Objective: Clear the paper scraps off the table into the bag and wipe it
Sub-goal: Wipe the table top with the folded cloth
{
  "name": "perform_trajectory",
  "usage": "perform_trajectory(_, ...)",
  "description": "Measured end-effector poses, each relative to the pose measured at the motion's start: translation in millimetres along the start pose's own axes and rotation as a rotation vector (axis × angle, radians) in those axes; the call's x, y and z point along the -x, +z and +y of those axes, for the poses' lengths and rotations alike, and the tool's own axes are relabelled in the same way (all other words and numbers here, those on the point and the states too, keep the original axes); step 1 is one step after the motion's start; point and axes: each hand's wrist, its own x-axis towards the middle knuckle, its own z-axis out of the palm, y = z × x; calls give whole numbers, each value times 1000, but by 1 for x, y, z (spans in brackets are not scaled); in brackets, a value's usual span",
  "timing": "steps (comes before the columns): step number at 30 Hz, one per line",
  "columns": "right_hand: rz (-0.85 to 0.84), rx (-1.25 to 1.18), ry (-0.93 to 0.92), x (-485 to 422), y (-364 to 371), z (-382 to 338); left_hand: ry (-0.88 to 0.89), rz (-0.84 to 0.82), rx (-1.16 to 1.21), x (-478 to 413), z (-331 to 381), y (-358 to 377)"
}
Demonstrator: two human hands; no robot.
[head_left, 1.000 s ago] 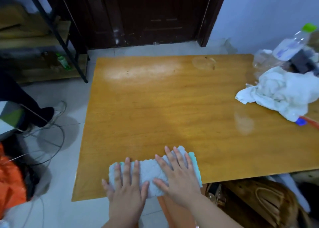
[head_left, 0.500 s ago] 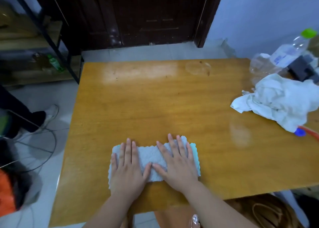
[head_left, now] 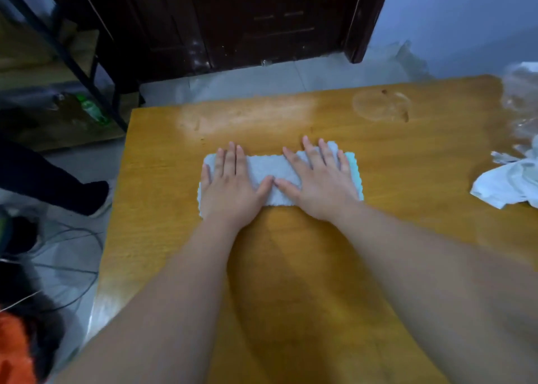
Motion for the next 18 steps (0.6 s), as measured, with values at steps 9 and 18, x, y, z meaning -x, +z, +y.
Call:
perform_trajectory(9,-36,14,-31,-79,-8,7,-8,10,17,-78,-4,-3)
perform_trajectory(18,-40,-6,-77,-122,-16,20,-37,9,-30,-116,0,-7)
